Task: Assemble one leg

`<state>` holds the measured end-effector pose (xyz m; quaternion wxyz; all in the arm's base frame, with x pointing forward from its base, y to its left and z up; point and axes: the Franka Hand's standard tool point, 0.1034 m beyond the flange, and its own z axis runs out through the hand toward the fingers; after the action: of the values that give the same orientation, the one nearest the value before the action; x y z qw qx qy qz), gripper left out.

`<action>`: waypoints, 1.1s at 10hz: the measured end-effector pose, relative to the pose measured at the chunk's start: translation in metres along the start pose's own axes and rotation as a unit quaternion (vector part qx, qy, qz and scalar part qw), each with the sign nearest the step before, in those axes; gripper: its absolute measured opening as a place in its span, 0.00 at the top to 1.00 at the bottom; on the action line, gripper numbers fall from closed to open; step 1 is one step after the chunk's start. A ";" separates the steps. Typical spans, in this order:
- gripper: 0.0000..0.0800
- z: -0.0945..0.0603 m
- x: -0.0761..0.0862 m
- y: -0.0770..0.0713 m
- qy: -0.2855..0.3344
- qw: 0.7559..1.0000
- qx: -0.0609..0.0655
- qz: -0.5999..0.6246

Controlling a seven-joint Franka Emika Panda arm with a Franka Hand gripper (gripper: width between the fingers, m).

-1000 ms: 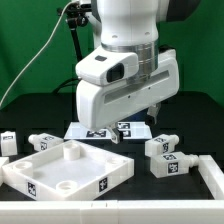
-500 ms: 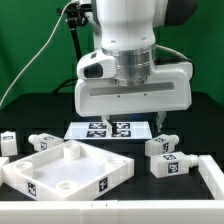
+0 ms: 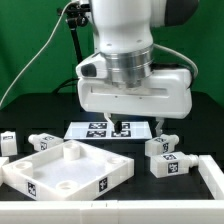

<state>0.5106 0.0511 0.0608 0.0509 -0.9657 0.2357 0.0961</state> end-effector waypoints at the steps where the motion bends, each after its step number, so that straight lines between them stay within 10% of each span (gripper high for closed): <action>1: 0.19 0.002 0.002 0.004 -0.009 0.999 0.016 0.045; 3: 0.19 0.008 -0.001 0.003 -0.017 0.990 0.041 0.133; 7: 0.19 0.010 -0.005 0.004 -0.042 0.990 0.040 0.129; 11: 0.19 0.014 -0.008 0.006 -0.170 0.978 0.066 0.104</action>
Offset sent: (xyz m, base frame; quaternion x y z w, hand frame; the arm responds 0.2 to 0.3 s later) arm 0.0000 0.0000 0.0000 0.0000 0.0000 0.1296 0.9916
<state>0.4980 0.0512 0.0481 0.1439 -0.9000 0.3283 0.2481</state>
